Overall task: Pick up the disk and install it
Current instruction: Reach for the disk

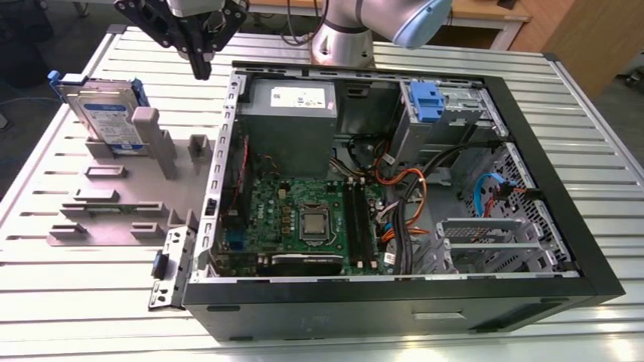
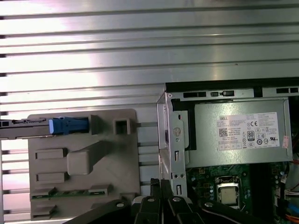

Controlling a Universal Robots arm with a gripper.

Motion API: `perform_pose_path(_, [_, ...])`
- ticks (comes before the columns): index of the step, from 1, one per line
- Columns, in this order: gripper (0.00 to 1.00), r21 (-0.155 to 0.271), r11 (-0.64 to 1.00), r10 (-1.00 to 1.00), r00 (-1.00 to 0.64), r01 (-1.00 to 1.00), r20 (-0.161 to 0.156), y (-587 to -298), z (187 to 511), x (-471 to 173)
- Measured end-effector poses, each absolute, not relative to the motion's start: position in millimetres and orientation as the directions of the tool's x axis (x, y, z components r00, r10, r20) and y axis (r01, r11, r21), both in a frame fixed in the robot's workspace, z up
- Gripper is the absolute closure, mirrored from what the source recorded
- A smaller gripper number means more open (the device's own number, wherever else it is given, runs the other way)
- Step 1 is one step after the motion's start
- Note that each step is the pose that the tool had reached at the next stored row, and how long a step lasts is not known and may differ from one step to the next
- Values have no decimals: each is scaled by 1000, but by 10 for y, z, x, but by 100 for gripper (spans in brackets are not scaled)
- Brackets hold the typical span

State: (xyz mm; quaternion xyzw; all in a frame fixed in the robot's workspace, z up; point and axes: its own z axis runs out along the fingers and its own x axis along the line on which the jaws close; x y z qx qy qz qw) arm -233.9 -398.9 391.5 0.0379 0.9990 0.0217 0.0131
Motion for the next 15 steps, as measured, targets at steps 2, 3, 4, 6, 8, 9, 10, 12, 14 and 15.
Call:
perform_pose_path(2, [85, 44, 996, 76, -997, 75, -24, -3989, 3914, -2349])
perform_pose_path(3, [85, 44, 996, 76, -997, 75, -24, -3989, 3914, -2353])
perform_pose_path(4, [85, 44, 996, 76, -997, 75, -24, -3989, 3914, -2358])
perform_pose_path(6, [85, 44, 996, 76, -997, 75, -24, -3989, 3914, -2367])
perform_pose_path(8, [85, 44, 996, 76, -997, 75, -24, -3989, 3914, -2376])
perform_pose_path(9, [85, 44, 996, 76, -997, 75, -24, -3989, 3914, -2380])
perform_pose_path(10, [85, 44, 996, 76, -997, 75, -24, -3989, 3913, -2384])
perform_pose_path(12, [85, 44, 996, 76, -997, 75, -24, -3989, 3913, -2392])
perform_pose_path(14, [85, 44, 996, 76, -997, 75, -24, -3989, 3913, -2401])
perform_pose_path(15, [85, 44, 996, 76, -997, 75, -24, -3989, 3913, -2406])
